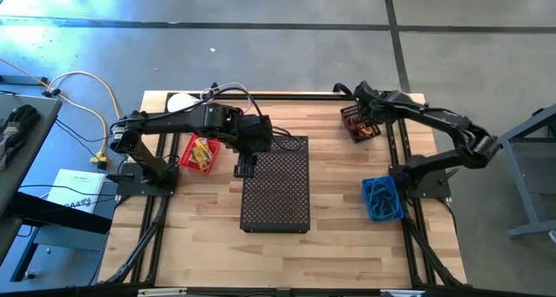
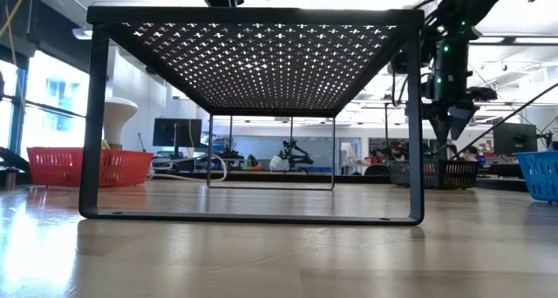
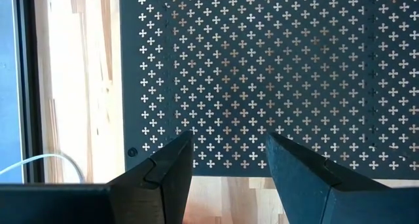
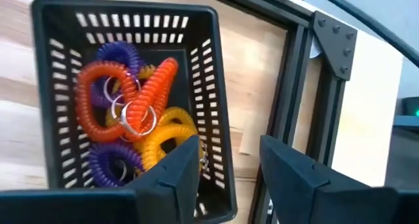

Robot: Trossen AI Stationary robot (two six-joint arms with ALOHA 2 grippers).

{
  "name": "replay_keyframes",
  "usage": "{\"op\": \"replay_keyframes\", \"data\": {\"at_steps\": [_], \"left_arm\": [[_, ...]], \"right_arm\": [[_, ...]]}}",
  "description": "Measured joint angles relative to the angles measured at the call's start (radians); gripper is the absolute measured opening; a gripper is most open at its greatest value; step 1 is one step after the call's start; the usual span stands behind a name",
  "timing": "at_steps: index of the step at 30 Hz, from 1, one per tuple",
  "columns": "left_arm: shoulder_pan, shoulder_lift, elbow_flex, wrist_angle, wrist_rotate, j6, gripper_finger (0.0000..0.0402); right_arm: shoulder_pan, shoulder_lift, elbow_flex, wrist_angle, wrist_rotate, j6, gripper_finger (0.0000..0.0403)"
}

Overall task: Pick & Place Office Desk Supplies
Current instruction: Put the black bin on the shelf

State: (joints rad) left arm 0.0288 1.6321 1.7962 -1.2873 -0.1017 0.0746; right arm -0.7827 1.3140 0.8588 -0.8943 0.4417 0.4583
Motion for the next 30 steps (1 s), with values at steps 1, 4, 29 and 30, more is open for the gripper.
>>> {"op": "replay_keyframes", "data": {"at_steps": [1, 4, 29, 30], "left_arm": [[0.000, 0.000, 0.000, 0.000, 0.000, 0.000, 0.0184], [0.000, 0.000, 0.000, 0.000, 0.000, 0.000, 0.0184], [0.000, 0.000, 0.000, 0.000, 0.000, -0.023, 0.0184], [0.000, 0.000, 0.000, 0.000, 0.000, -0.023, 0.0184]], "right_arm": [[-0.018, 0.000, -0.004, 0.009, -0.009, -0.015, 0.0147], [-0.056, 0.001, -0.016, 0.030, -0.023, -0.042, 0.0147], [-0.071, 0.119, -0.019, 0.098, -0.025, 0.017, 0.0146], [-0.072, 0.119, -0.019, 0.099, -0.027, 0.019, 0.0146]]}}
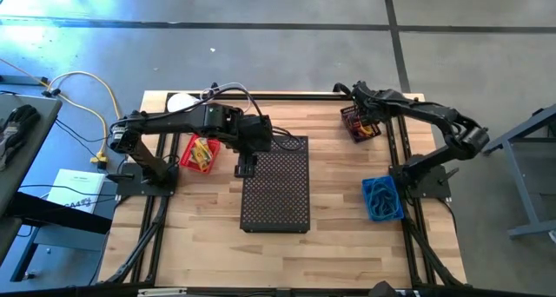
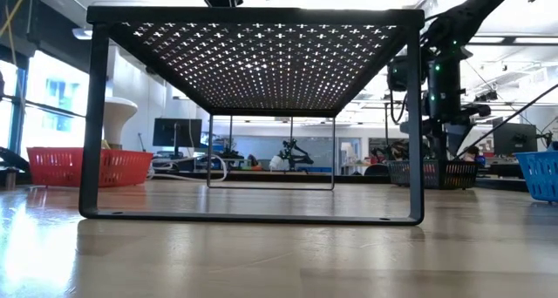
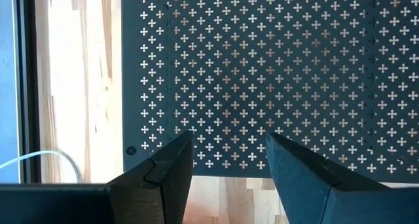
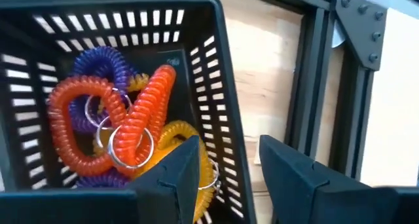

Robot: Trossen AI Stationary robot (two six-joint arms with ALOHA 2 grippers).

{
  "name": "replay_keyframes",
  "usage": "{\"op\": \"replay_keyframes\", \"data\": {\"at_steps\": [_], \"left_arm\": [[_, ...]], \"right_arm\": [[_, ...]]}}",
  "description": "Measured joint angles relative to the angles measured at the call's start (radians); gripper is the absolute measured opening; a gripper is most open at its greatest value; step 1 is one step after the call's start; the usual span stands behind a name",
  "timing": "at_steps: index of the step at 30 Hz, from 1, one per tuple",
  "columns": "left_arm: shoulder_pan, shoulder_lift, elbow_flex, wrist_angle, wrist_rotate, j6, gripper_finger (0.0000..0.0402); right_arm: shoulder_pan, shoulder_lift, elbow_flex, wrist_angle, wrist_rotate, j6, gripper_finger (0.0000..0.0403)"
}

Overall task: Pick & Place Office Desk Supplies
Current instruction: Put the black bin on the shelf

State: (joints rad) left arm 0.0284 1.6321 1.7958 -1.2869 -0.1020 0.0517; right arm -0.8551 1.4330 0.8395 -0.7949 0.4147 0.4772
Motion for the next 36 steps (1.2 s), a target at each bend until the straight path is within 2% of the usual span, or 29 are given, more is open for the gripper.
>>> {"op": "replay_keyframes", "data": {"at_steps": [6, 11, 20, 24, 31, 36], "left_arm": [[0.000, 0.000, 0.000, 0.000, 0.002, 0.000, 0.0184], [0.000, 0.000, 0.000, 0.000, 0.047, 0.000, 0.0184], [0.000, 0.000, 0.000, 0.000, 0.048, 0.000, 0.0184], [0.000, 0.000, 0.000, 0.000, 0.048, 0.000, 0.0184], [0.000, 0.000, 0.000, 0.000, 0.048, 0.000, 0.0184], [0.000, 0.000, 0.000, 0.000, 0.048, 0.000, 0.0184]], "right_arm": [[-0.012, 0.000, -0.035, 0.032, -0.038, 0.035, 0.0146], [-0.011, 0.000, -0.040, 0.051, -0.040, 0.039, 0.0146], [-0.012, 0.000, -0.043, 0.051, -0.057, 0.045, 0.0146], [-0.012, 0.000, -0.076, 0.049, -0.108, 0.060, 0.0146], [0.001, 0.000, -0.090, 0.053, -0.109, 0.054, 0.0146], [0.013, 0.000, -0.090, 0.053, -0.103, 0.050, 0.0118]]}}
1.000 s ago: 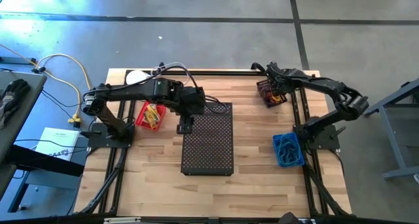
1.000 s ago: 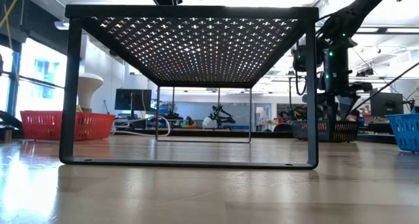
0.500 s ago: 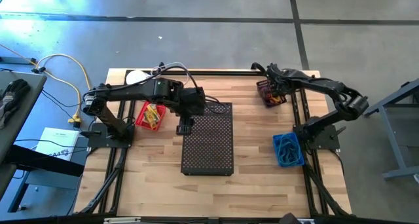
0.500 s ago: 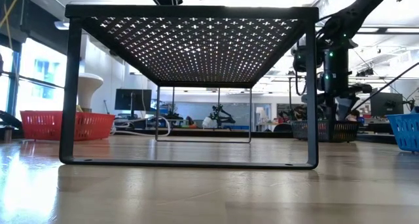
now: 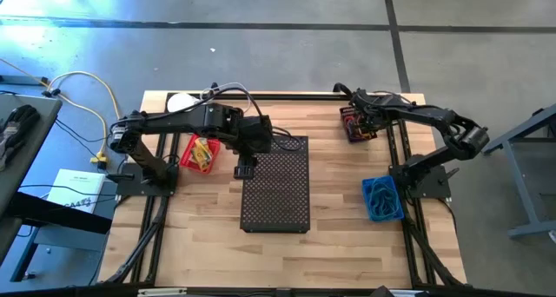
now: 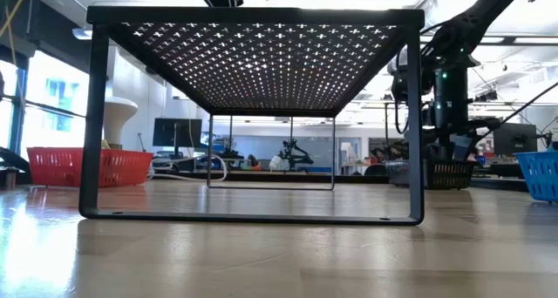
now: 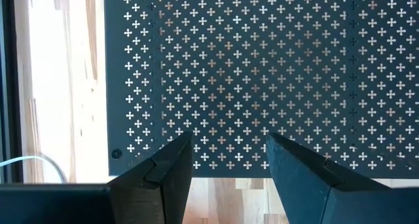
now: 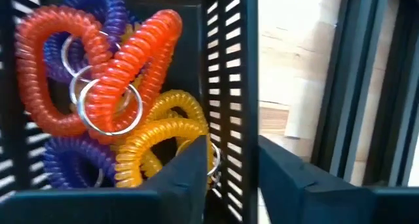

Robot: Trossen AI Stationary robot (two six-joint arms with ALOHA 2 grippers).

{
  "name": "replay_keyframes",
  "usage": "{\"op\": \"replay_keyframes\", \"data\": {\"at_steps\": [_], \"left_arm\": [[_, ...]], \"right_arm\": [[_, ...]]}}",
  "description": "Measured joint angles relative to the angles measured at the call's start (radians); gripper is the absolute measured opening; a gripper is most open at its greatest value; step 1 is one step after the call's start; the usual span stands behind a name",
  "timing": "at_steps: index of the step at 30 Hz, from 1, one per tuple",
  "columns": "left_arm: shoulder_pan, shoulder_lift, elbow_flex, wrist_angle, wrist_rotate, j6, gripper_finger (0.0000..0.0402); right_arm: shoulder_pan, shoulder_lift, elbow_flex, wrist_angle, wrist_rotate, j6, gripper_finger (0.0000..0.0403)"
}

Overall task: Pick & Place Office Desk Supplies
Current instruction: Put the black bin on the shelf

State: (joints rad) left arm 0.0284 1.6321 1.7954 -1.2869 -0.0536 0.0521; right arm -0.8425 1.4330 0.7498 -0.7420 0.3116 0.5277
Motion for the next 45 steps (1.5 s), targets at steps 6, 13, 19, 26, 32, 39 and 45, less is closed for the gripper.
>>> {"op": "replay_keyframes", "data": {"at_steps": [6, 13, 19, 26, 32, 39, 45], "left_arm": [[0.000, 0.000, 0.000, 0.000, 0.001, -0.001, 0.0184], [-0.014, 0.000, 0.000, -0.025, 0.002, -0.059, 0.0184], [-0.037, 0.000, 0.000, -0.083, 0.002, -0.109, 0.0184], [-0.083, 0.000, 0.000, -0.099, 0.002, -0.113, 0.0184], [-0.117, 0.000, 0.000, -0.115, 0.000, -0.113, 0.0184], [-0.142, 0.000, 0.000, -0.120, 0.000, -0.129, 0.0184], [-0.150, 0.000, 0.000, -0.154, 0.000, -0.132, 0.0184]], "right_arm": [[0.000, 0.000, 0.000, -0.002, 0.003, 0.000, 0.0021], [-0.002, 0.000, 0.001, -0.002, 0.027, -0.027, 0.0006], [0.029, -0.003, 0.001, -0.001, 0.049, -0.059, 0.0005], [0.094, -0.111, 0.001, -0.024, 0.000, -0.073, 0.0004], [0.104, -0.284, 0.040, -0.150, -0.031, -0.064, 0.0003], [0.103, -0.447, 0.122, -0.211, -0.151, -0.061, 0.0003], [0.103, -0.507, 0.225, -0.227, -0.329, -0.086, 0.0003]]}}
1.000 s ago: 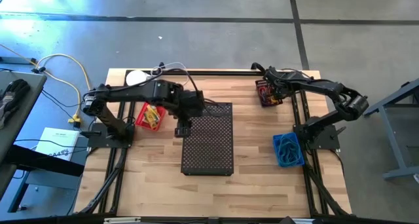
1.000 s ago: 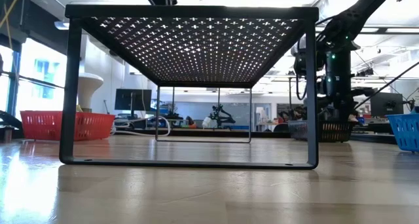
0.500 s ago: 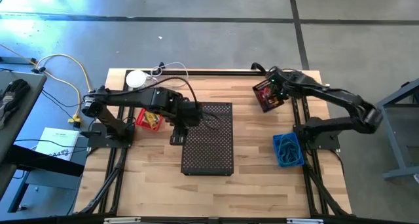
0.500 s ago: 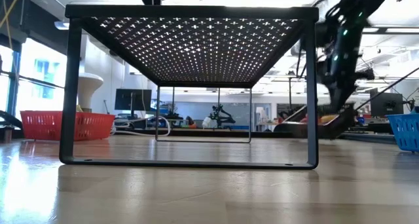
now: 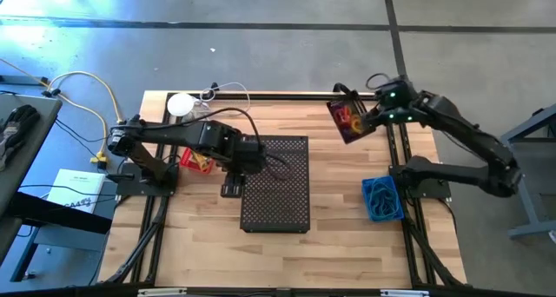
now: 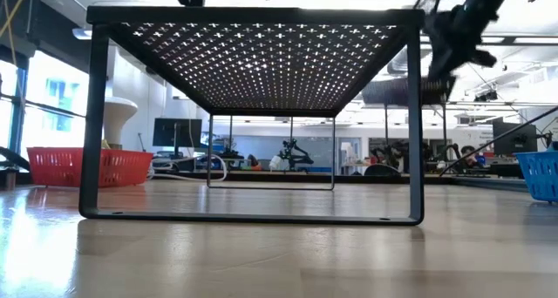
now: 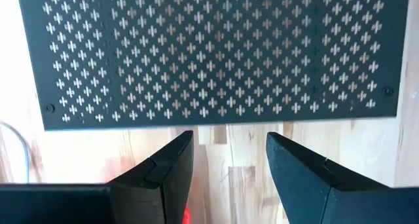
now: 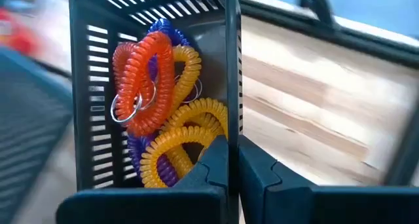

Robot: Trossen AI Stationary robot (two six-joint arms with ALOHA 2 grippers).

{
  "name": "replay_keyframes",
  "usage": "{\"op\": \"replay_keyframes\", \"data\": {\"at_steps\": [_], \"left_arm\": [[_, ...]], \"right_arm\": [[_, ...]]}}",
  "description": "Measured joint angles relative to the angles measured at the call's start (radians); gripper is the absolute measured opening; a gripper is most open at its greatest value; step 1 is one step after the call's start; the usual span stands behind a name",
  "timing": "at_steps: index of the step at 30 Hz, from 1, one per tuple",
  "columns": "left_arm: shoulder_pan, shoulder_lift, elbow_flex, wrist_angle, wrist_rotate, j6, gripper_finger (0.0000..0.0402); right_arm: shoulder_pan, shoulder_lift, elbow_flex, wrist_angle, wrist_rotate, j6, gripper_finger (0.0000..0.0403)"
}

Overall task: Pick & Place Office Desk Supplies
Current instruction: Put the black bin on the shelf

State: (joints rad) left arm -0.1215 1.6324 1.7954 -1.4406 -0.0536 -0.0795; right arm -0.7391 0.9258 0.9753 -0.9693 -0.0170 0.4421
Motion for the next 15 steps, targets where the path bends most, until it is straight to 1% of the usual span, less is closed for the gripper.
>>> {"op": "replay_keyframes", "data": {"at_steps": [3, 5, 10, 15], "left_arm": [[-0.007, 0.000, 0.000, -0.028, 0.000, 0.000, 0.0184], [-0.016, 0.000, 0.000, -0.046, 0.000, 0.000, 0.0184], [-0.052, 0.000, 0.000, -0.089, 0.001, 0.033, 0.0184], [-0.105, 0.000, 0.000, -0.124, 0.003, 0.064, 0.0184]], "right_arm": [[0.019, -0.009, 0.074, -0.014, -0.084, -0.023, 0.0003], [0.055, -0.004, 0.117, -0.015, -0.121, -0.027, 0.0003], [0.190, 0.028, 0.199, -0.009, -0.156, -0.057, 0.0003], [0.338, 0.116, 0.218, 0.070, -0.172, -0.091, 0.0003]]}}
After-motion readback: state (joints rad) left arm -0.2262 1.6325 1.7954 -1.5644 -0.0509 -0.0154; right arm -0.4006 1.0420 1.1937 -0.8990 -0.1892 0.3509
